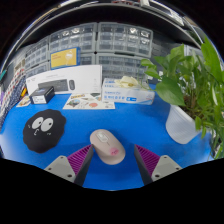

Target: Arrange mouse

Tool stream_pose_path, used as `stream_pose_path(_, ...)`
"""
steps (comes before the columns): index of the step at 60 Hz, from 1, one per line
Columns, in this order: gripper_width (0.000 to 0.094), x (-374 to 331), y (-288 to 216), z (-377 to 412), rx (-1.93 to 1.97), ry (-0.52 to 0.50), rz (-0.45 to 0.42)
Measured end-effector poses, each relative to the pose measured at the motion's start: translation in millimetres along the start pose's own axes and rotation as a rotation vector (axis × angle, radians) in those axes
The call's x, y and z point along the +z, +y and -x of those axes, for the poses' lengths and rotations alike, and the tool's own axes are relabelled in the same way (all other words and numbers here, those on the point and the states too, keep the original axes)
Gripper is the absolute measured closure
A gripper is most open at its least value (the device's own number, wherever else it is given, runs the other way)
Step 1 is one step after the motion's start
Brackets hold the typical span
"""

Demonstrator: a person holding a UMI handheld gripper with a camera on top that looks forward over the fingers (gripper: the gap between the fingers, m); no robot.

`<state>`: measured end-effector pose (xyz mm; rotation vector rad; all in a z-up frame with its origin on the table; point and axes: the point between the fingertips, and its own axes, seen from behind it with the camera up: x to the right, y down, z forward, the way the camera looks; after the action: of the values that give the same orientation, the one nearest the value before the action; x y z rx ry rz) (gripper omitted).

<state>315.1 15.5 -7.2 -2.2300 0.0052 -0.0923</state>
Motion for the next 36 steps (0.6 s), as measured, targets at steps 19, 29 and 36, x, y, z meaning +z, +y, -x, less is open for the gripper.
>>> stream_pose_path(19,0.0326,33,-21,0,0.065,-0.043,0.04)
stream_pose_path(29,0.0492,33,-20,6,0.064,-0.033,0.039)
stream_pose_path(36,0.0562,33,-20,6,0.061,-0.016,0.071)
